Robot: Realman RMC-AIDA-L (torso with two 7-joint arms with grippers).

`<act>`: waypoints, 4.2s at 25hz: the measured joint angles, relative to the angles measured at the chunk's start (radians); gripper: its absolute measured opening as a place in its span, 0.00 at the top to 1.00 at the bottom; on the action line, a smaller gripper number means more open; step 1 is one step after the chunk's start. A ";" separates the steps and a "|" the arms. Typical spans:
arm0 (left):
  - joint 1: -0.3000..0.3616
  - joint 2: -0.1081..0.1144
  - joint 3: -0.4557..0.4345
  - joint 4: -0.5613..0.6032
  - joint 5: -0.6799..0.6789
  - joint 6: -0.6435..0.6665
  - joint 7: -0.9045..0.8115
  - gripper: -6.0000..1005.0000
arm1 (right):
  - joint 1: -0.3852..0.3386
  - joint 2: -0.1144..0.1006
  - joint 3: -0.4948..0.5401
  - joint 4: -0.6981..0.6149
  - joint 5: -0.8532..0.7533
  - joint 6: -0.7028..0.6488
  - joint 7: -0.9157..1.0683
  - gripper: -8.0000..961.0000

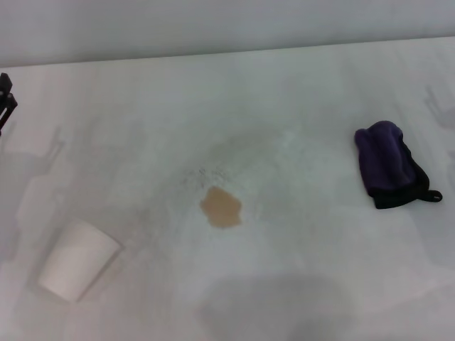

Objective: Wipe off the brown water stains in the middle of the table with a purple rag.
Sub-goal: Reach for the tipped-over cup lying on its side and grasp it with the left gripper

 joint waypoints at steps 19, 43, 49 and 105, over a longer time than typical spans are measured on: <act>0.008 0.000 0.002 0.002 0.000 0.007 0.002 0.13 | 0.004 0.002 0.000 0.006 0.002 -0.002 0.000 0.09; 0.233 0.053 0.118 0.630 0.409 -0.237 -0.928 0.13 | 0.006 -0.001 -0.012 -0.006 -0.006 0.009 -0.001 0.09; 0.284 0.102 0.096 0.896 0.738 -0.273 -1.390 0.13 | 0.005 -0.001 -0.006 -0.007 0.000 0.015 0.000 0.09; -0.113 0.138 -0.002 0.987 2.017 0.390 -2.135 0.13 | -0.013 0.008 0.064 0.122 0.043 0.172 0.023 0.09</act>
